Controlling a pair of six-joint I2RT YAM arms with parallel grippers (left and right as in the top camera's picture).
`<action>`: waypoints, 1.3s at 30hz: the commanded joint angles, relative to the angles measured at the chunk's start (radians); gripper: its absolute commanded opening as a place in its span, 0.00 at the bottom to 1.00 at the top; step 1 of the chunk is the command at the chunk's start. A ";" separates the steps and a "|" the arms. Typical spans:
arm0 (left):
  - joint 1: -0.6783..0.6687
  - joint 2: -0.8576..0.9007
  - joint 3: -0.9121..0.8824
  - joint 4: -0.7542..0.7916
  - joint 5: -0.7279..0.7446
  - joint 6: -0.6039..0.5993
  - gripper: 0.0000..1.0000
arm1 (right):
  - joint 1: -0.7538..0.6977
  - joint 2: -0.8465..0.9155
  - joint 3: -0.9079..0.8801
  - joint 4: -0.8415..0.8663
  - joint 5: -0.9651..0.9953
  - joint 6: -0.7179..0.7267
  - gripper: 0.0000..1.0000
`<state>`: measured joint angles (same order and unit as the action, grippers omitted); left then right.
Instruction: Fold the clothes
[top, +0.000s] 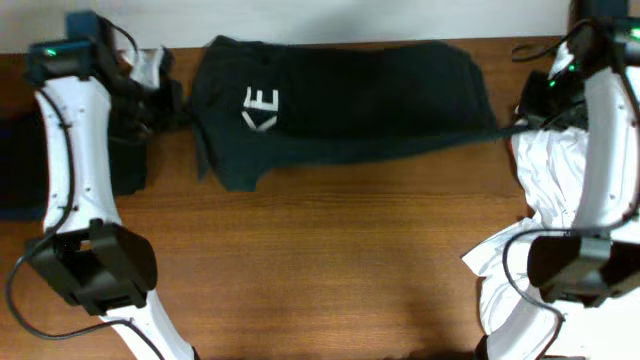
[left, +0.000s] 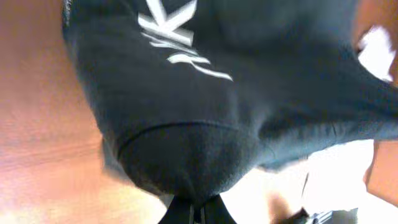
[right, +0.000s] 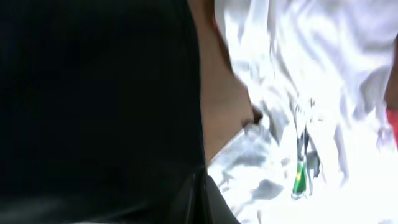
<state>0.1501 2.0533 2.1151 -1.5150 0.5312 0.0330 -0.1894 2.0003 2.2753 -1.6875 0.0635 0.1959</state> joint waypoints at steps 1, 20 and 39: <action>-0.024 0.003 -0.309 -0.009 -0.068 0.069 0.00 | -0.008 0.013 -0.146 -0.011 0.016 -0.008 0.04; 0.121 -0.431 -0.940 0.612 -0.170 -0.173 0.00 | -0.008 -0.393 -1.031 0.655 -0.120 0.045 0.04; -0.187 -0.285 -0.904 0.731 -0.256 0.002 0.62 | -0.007 -0.146 -1.080 0.813 -0.161 0.045 0.29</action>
<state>0.0570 1.7653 1.2148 -0.7242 0.5003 -0.0124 -0.1932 1.8511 1.2186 -0.8745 -0.0956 0.2359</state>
